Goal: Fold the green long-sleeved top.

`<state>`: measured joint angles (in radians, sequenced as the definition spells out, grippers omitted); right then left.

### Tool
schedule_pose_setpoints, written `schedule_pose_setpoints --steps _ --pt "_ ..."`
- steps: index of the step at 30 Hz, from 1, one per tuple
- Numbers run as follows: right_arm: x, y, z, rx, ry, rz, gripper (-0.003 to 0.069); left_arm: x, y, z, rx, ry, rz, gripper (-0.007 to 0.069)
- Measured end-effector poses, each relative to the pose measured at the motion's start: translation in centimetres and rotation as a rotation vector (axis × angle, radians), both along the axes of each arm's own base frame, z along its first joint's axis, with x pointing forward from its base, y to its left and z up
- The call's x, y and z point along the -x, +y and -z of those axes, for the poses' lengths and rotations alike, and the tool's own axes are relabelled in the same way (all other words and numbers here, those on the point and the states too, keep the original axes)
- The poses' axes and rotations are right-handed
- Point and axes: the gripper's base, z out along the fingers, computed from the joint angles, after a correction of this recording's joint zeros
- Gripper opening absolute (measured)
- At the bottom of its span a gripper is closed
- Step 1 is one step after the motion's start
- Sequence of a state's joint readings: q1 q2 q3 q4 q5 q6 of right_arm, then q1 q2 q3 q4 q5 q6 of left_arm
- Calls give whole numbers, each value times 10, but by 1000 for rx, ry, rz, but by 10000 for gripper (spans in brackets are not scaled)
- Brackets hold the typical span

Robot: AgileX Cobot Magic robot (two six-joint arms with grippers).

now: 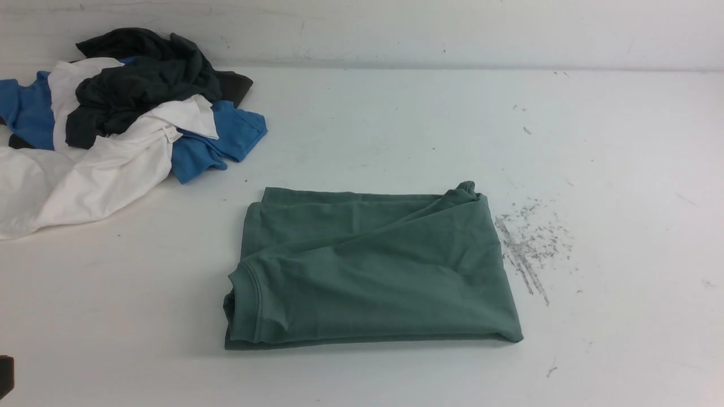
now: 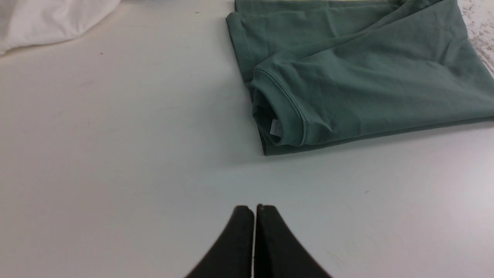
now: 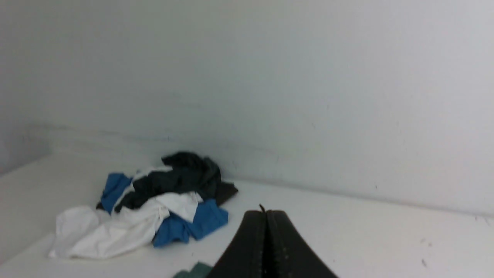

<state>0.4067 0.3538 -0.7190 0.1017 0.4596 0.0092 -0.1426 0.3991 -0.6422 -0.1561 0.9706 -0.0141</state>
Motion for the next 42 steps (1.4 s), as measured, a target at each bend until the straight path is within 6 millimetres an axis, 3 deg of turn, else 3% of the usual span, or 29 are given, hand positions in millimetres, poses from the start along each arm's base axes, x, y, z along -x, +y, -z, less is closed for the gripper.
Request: schedule_pose_setpoints --steps 1,5,10,17,26,32,42 --pt "4 -2 0 -11 -24 1 -17 0 0 0 1 0 -1 -4" --pt "32 -15 33 -88 -181 10 -17 -2 0 1 13 -14 -6 -4" --pt "50 -24 43 -163 -331 16 -17 -5 -1 -3 39 -64 -10 -4" --pt "53 -25 41 -179 -371 20 -17 -7 -1 -7 52 -116 -18 -4" --pt "49 -22 51 -128 -265 12 -17 -7 -1 -7 45 -117 -14 -4" --pt "52 -25 42 -146 -378 31 -17 -8 -1 -8 48 -138 -18 -4" --pt "53 -25 40 -153 -393 33 -17 -11 -1 -14 61 -210 -28 -4"
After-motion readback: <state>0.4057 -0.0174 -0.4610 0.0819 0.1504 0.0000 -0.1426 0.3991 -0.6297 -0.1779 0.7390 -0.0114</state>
